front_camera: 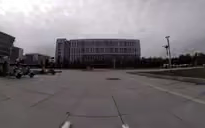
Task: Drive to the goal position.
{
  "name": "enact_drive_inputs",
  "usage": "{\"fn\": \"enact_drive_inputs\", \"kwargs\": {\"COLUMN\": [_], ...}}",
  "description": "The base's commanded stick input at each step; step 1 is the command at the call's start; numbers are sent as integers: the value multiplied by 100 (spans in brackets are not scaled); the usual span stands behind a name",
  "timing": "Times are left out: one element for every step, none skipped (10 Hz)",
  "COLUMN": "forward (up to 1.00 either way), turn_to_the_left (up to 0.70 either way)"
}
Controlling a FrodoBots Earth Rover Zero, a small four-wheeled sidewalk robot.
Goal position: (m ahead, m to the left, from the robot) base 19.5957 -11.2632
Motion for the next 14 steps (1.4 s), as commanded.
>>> {"fn": "enact_drive_inputs", "kwargs": {"forward": [70, 70, 70, 70, 70, 70, 70, 70, 70, 70, 70, 70, 70, 70], "turn_to_the_left": [0, 0, 0, 0, 0, 0, 0, 0, 0, 0, 0, 0, 0, 0]}}
